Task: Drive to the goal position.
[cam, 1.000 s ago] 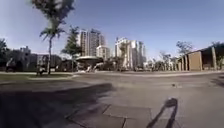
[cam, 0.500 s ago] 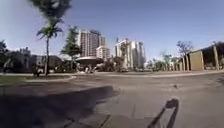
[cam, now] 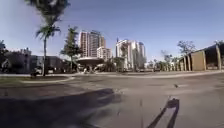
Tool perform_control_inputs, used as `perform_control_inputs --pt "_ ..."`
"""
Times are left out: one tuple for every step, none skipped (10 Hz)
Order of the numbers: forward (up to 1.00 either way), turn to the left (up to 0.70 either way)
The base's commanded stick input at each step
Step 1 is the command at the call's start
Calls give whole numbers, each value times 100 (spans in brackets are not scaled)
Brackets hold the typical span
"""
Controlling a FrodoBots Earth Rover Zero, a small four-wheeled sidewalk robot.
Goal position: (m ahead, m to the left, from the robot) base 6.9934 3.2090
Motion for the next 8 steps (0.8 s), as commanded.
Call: perform_control_inputs --pt "70 8" --pt "70 10" --pt "70 11" --pt "70 1" --pt "70 1" --pt "70 1" --pt "70 1" --pt "70 1"
